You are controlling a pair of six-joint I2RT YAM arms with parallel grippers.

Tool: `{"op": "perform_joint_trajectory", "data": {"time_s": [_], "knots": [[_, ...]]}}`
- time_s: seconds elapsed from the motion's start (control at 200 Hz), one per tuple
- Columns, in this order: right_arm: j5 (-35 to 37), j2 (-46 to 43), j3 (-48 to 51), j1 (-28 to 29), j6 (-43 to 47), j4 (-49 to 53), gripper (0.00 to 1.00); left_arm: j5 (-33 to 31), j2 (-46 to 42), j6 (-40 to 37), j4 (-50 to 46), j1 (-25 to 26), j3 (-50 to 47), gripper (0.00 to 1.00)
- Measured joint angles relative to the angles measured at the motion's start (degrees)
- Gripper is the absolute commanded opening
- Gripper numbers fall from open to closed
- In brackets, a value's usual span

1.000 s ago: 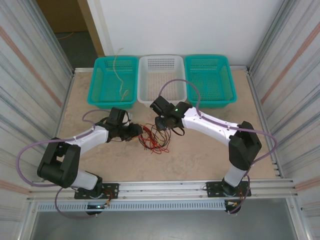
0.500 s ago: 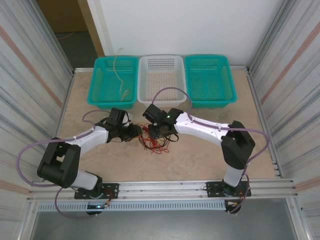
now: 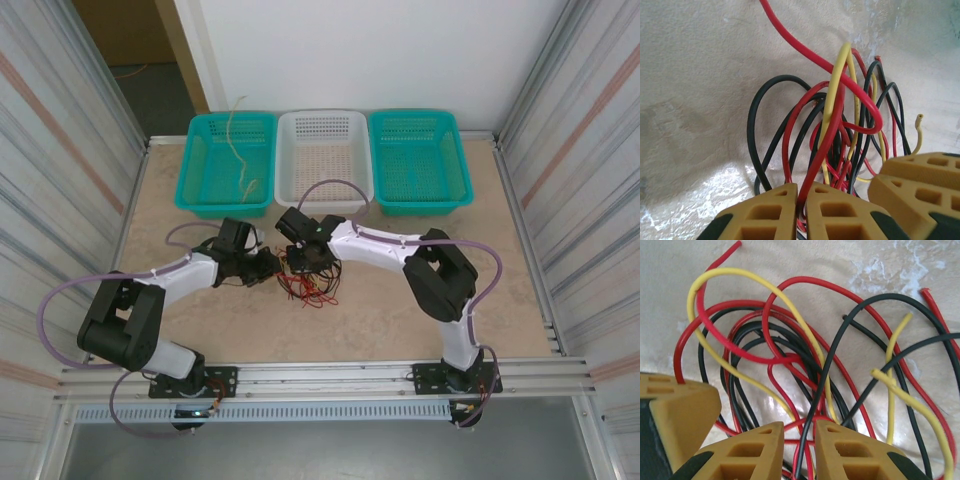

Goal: Untangle the cables

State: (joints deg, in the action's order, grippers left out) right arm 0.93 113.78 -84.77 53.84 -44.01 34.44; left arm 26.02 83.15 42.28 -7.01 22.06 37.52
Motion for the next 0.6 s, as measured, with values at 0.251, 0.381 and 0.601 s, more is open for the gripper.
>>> {"op": "perform_joint_trajectory", "data": {"time_s": [0.251,0.381,0.601], "knots": [[-1.25,2.47,0.00,-0.20,-1.05,-0.04,0.19,0.74,0.00,0.02,1.09,0.00,-0.57,0.09],[-1.53,3.58,-0.31,-0.20,-1.86,-0.20,0.11,1.03,0.00,0.02,1.31,0.00,-0.59,0.08],[-1.55,3.50,-0.52,-0.20,-1.81,-0.17,0.00,1.03,0.00,0.04,1.36,0.02,-0.90,0.06]]}}
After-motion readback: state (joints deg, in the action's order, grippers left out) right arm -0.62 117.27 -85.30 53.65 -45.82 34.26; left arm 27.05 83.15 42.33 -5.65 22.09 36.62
